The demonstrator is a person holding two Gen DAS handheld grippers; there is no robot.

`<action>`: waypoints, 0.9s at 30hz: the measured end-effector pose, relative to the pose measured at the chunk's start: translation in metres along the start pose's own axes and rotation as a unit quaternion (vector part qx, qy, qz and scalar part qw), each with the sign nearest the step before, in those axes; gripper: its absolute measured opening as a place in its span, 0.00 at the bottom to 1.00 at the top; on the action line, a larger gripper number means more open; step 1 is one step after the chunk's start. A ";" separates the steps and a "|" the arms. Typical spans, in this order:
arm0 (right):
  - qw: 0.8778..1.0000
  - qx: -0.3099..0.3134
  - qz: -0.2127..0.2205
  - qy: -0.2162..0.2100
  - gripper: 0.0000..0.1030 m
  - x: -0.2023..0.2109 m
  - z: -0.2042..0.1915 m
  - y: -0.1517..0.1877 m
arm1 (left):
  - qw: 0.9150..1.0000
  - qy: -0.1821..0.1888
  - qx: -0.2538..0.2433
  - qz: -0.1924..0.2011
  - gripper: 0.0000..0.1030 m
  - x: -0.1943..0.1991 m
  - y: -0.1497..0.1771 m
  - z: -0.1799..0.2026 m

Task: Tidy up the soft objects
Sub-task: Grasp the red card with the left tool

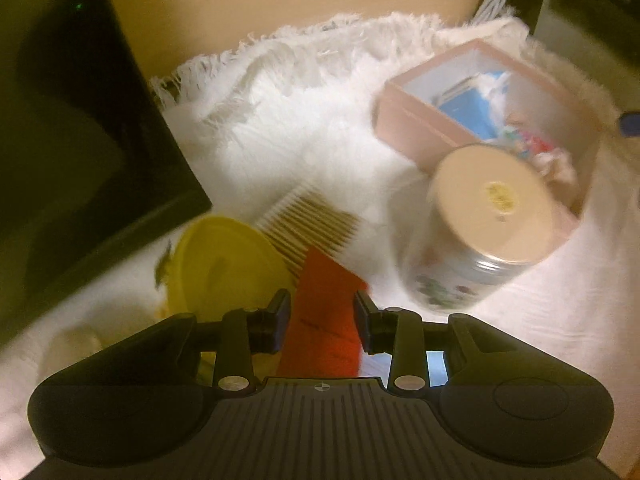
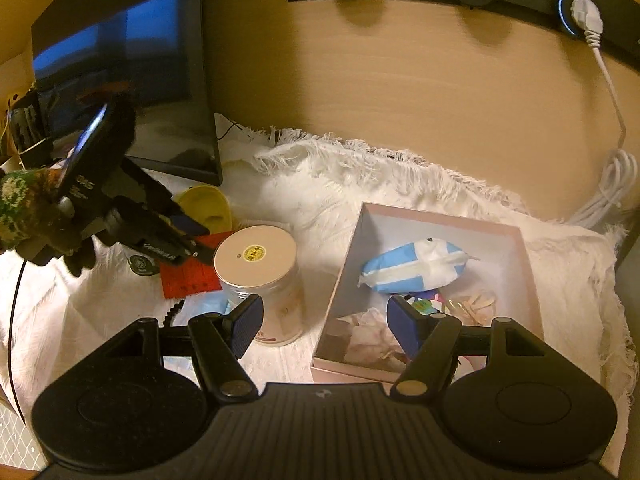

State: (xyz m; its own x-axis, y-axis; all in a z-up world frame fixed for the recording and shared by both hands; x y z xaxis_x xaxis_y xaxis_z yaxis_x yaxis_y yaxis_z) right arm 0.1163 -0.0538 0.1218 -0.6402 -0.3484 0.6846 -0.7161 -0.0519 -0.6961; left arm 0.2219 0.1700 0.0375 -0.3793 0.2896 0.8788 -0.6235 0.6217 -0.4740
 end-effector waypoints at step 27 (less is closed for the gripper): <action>0.998 0.061 -0.003 0.015 0.66 0.011 -0.037 0.035 | 0.973 -0.042 0.224 0.033 0.19 -0.025 0.044 0.017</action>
State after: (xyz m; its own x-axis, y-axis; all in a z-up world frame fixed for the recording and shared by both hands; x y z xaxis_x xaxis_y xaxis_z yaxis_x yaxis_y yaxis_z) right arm 0.0744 -0.0250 0.1129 -0.6447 -0.3201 0.6942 -0.6820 -0.1693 -0.7115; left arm 0.1921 0.1775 -0.0068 -0.4711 0.2460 0.8471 -0.8247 0.2180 -0.5219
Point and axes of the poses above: each gripper's, at about its wrist camera, not at the fingertips, and x roughly against the way its jaws point, z to its right, y to its underside, the point moved 4 cm from there along -x, roughly the way its jaws point, and after that the axes turned 3 degrees about -x, right-handed, at the moved point
